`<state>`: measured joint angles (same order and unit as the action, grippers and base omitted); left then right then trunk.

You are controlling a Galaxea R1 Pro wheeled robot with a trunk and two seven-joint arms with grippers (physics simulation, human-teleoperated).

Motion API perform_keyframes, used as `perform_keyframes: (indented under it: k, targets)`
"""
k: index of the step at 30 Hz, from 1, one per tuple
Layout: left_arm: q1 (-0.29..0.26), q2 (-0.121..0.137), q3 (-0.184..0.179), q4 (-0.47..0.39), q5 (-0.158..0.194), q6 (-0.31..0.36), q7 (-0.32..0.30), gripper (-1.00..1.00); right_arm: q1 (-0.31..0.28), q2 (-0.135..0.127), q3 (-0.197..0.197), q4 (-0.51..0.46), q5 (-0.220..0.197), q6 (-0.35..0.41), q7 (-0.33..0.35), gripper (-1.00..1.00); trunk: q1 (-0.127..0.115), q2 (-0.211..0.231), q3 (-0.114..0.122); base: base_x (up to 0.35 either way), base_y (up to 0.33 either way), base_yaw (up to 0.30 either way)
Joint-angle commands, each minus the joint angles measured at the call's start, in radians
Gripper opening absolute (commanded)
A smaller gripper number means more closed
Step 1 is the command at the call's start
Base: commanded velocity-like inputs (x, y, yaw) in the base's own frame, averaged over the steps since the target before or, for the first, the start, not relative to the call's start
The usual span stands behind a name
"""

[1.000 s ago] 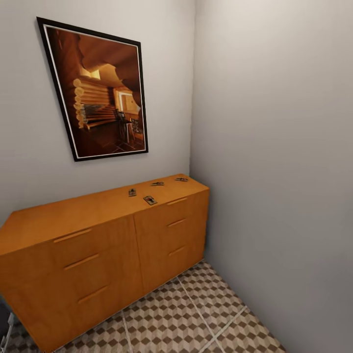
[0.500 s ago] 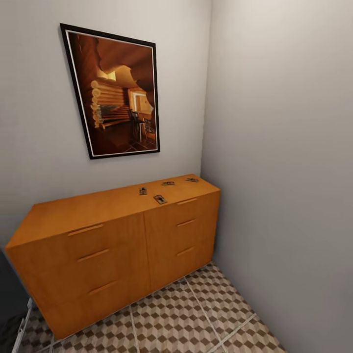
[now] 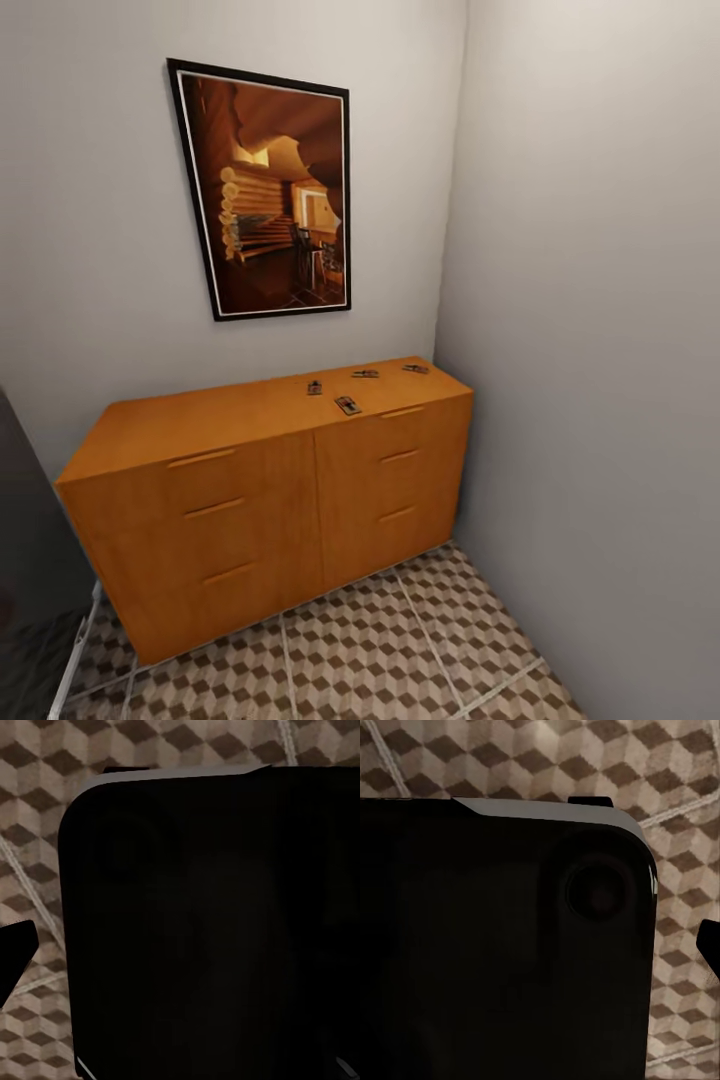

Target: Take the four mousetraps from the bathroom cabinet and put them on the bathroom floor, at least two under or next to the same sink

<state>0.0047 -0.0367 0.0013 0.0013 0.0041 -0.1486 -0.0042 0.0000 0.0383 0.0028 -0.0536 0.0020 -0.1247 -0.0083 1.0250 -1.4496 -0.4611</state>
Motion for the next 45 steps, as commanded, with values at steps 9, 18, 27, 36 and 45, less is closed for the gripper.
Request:
perform_keyframes:
  k: [9,18,27,36,45]
  targets:
    - [0.0,0.0,0.0,0.0,0.0,-0.003,0.0,1.0,0.0,0.0,0.0,0.0,0.0,-0.003,-0.001,1.0,0.0,0.0,-0.001,0.0,-0.003,0.196]
    - [0.0,0.0,0.0,0.0,0.0,-0.003,0.0,1.0,0.0,0.0,0.0,0.0,0.0,-0.003,-0.001,1.0,0.0,0.0,-0.001,0.0,0.0,0.197]
    - [0.0,0.0,0.0,0.0,0.0,-0.003,0.0,1.0,0.0,0.0,0.0,0.0,0.001,-0.003,-0.001,1.0,0.0,0.0,-0.001,0.0,0.0,0.197]
    - [0.0,0.0,0.0,0.0,0.0,-0.003,0.0,1.0,0.0,0.0,0.0,0.0,0.001,-0.003,-0.001,1.0,0.0,0.0,-0.001,0.0,0.0,0.196]
    - [0.0,0.0,0.0,0.0,0.0,-0.003,0.0,1.0,0.0,0.0,0.0,0.0,0.001,-0.003,-0.001,1.0,0.0,0.0,-0.001,0.0,0.0,0.197]
